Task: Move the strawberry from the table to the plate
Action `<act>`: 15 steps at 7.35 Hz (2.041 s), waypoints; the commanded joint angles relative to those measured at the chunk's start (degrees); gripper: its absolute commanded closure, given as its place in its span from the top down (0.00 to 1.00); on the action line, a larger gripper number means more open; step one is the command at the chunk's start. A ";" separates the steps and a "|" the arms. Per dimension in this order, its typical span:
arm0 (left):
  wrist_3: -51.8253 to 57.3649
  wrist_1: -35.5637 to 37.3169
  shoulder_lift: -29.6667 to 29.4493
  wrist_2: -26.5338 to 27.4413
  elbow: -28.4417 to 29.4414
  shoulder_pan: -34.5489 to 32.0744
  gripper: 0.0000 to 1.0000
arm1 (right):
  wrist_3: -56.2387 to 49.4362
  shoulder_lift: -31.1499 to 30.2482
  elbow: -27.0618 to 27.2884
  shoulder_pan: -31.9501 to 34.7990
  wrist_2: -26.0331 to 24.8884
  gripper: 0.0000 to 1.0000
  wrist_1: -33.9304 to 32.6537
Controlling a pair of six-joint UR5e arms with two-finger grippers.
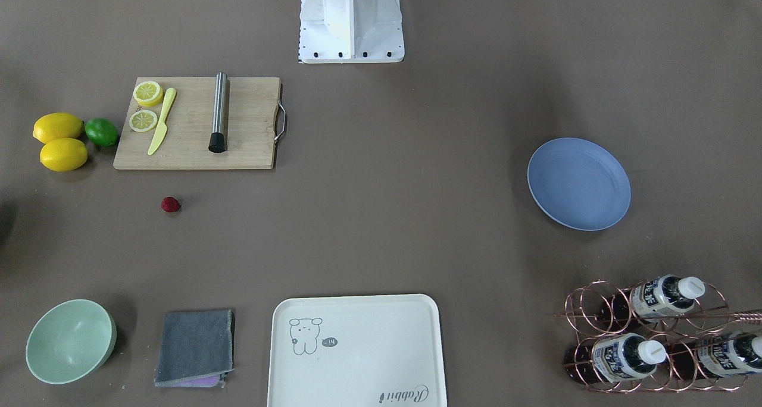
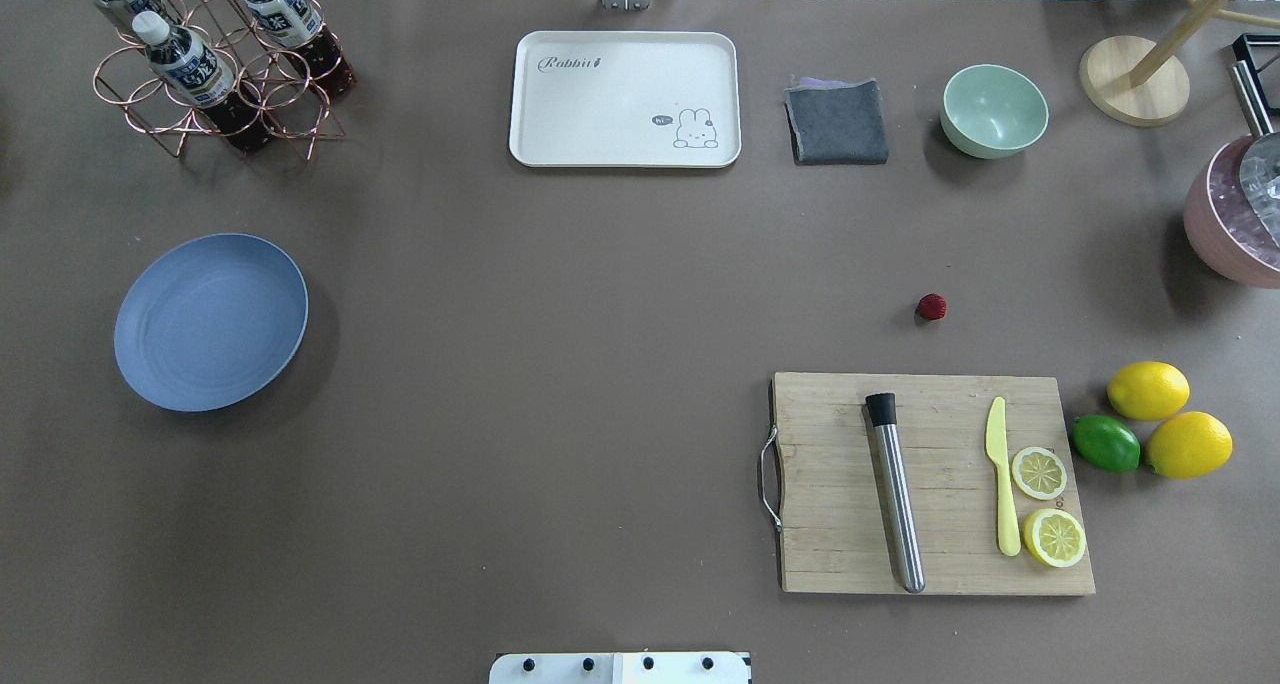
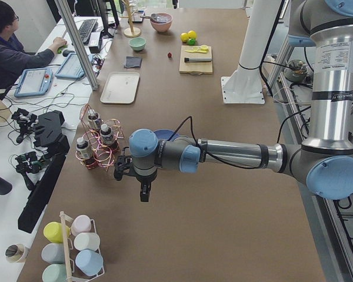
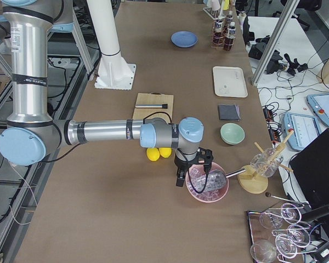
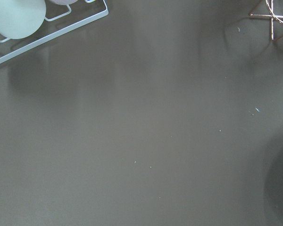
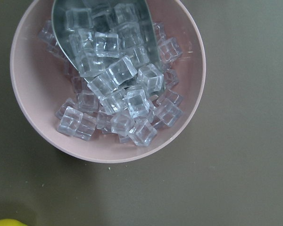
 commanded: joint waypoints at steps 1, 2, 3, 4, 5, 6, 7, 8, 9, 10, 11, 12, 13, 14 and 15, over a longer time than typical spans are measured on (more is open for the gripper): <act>-0.05 -2.77 -3.18 -0.41 3.76 -0.22 0.98 | 0.05 0.00 -0.23 -0.17 0.01 1.00 0.09; 0.13 -3.04 -3.90 -0.67 3.27 -0.22 0.98 | 0.05 0.79 0.21 -0.43 -0.08 1.00 0.35; 0.04 -5.13 -4.17 -4.94 3.26 -0.13 0.98 | 0.13 2.53 0.12 -0.87 0.01 1.00 4.01; -3.00 -9.68 -6.09 -6.28 4.22 0.13 0.98 | 0.40 2.29 -0.92 -0.88 0.79 1.00 12.57; -7.47 -12.24 -7.32 -6.30 4.23 0.22 0.98 | 0.49 1.59 -1.11 -1.22 0.63 1.00 21.18; -7.87 -16.79 -7.34 -6.30 4.75 1.00 0.99 | 1.27 1.59 -0.93 -2.19 1.06 1.00 26.32; -9.52 -19.54 -8.03 -6.12 6.50 5.19 0.98 | 1.63 1.93 -0.76 -3.94 2.02 1.00 26.89; -10.06 -23.48 -9.35 -5.69 8.34 8.97 0.97 | 2.24 2.55 -0.50 -6.04 2.21 1.00 26.81; -14.07 -27.35 -9.53 -5.42 11.40 11.36 0.97 | 5.20 3.16 -0.32 -7.54 2.47 1.00 26.89; -21.16 -32.09 -9.45 -3.68 12.91 13.30 0.98 | 9.67 4.39 -0.23 -10.08 2.30 1.00 26.98; -25.93 -36.92 -9.27 0.17 14.67 17.58 0.98 | 13.11 5.18 0.21 -12.98 1.69 1.00 26.98; -28.41 -40.10 -9.27 2.21 16.60 21.28 0.97 | 14.62 5.62 0.21 -14.66 0.90 1.00 27.07; -31.22 -43.35 -9.36 2.92 18.27 23.31 0.97 | 15.68 6.06 0.38 -15.81 -0.33 1.00 27.07; -33.60 -47.13 -9.36 3.02 20.29 25.07 0.97 | 15.60 6.24 0.39 -16.95 -0.95 1.00 26.98; -34.40 -49.08 -9.36 2.93 21.44 25.79 0.97 | 15.43 6.33 0.56 -17.48 -0.96 1.00 27.07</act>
